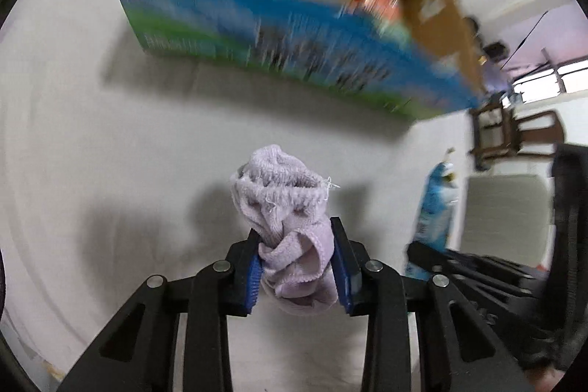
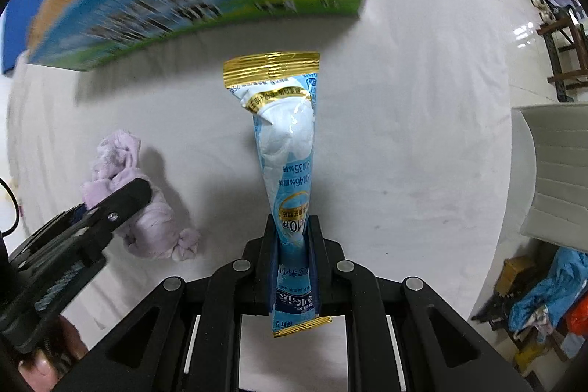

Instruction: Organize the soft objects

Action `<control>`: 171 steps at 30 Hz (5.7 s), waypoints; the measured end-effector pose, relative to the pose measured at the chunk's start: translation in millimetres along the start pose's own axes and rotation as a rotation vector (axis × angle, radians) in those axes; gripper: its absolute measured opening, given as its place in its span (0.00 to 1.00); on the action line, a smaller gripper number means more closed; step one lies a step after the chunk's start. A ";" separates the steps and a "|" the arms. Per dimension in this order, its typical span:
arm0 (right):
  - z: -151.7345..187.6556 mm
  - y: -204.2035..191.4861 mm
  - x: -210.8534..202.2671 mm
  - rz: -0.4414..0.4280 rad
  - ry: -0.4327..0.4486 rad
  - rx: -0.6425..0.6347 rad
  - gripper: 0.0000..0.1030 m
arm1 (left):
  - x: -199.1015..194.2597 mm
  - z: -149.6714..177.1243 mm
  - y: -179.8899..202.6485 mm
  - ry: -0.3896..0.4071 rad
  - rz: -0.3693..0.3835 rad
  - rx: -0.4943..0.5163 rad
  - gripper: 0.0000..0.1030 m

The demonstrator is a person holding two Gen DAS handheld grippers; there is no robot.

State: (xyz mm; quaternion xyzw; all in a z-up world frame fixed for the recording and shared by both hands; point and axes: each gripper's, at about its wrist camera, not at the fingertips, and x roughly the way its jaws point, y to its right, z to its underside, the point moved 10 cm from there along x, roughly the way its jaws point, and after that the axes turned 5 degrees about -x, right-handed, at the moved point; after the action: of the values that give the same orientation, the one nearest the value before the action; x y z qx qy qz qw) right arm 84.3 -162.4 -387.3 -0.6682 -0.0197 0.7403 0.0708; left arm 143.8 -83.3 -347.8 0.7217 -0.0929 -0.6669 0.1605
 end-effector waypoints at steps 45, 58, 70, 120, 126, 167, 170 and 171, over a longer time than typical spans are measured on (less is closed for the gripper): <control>-241.3 -71.7 -3.6 0.027 -0.010 -0.442 0.52 | -0.8 -193.0 -57.5 0.016 -0.005 -0.307 0.47; -211.5 -16.4 -39.7 0.082 0.111 -0.276 0.52 | -38.6 -184.2 -34.8 0.157 -0.194 -0.062 0.81; -180.9 6.9 -61.5 0.111 0.210 -0.128 0.90 | -48.3 -172.3 -32.7 0.243 -0.308 0.038 0.99; 95.2 -17.3 -359.0 0.037 0.661 -0.094 0.97 | -314.9 20.8 58.8 0.494 -0.193 0.188 0.99; 105.6 -19.2 -373.0 0.062 0.688 -0.096 0.97 | -319.7 30.6 57.8 0.498 -0.196 0.199 0.99; 86.3 -3.7 -393.8 0.132 0.760 -0.072 0.97 | -338.3 12.1 58.5 0.575 -0.227 0.213 0.99; 85.4 -3.2 -392.8 0.135 0.759 -0.074 0.97 | -338.5 10.8 58.0 0.576 -0.227 0.214 0.99; 85.5 -3.6 -391.5 0.136 0.760 -0.073 0.97 | -338.3 11.9 58.4 0.575 -0.226 0.215 0.99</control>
State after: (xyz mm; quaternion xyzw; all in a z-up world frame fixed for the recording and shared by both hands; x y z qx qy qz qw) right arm 37.7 -204.6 8.6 -0.8967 0.0259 0.4419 0.0002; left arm 105.1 -21.2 -12.2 0.8991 -0.0328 -0.4355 0.0280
